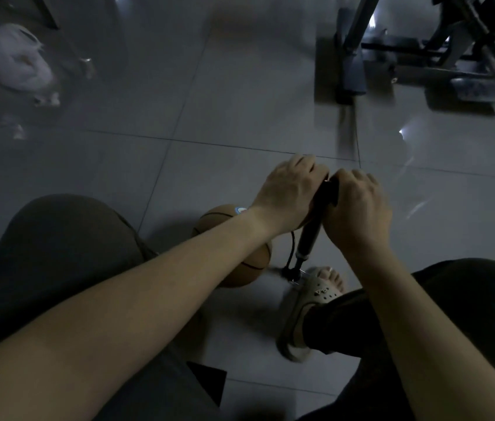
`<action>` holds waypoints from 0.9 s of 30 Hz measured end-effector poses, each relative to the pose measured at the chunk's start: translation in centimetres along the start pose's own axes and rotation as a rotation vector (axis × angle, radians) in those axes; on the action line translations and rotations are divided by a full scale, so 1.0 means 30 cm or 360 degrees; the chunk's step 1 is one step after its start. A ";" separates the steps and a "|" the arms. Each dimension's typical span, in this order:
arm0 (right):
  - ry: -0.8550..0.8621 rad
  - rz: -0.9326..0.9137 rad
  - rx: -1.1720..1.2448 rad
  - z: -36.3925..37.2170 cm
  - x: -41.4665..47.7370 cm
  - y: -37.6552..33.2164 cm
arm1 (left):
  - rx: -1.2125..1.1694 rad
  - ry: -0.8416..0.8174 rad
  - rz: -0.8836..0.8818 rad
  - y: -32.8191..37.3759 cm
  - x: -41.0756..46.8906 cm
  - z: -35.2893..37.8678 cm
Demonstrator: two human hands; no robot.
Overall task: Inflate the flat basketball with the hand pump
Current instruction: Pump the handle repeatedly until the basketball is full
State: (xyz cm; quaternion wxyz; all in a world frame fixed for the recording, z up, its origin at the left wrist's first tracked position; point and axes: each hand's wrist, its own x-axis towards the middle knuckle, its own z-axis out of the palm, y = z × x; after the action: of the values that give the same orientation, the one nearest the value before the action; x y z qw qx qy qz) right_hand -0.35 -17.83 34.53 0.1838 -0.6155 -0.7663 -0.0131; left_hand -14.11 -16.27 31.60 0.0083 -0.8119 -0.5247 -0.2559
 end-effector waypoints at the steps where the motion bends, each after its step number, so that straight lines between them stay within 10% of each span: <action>1: 0.0010 -0.0004 -0.0072 0.022 -0.001 0.005 | 0.0012 0.0026 -0.0011 0.003 0.000 0.020; 15: -0.1103 -0.0022 -0.0486 0.259 -0.142 0.020 | 0.0329 -0.0536 -0.0141 0.018 -0.269 0.374; 24: -0.1343 0.0035 -0.0245 0.174 -0.169 -0.010 | 0.0041 -0.0794 -0.0192 0.015 -0.274 0.286; 27: -0.1046 0.0047 -0.0197 0.110 -0.126 -0.022 | -0.0047 -0.0717 -0.0178 -0.012 -0.187 0.185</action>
State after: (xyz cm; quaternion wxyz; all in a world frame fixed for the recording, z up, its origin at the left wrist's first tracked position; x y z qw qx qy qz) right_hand -1.19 -20.73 30.46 -0.1107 -0.6078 -0.7733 0.1423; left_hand -13.95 -19.30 24.29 -0.1351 -0.8182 -0.5537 -0.0758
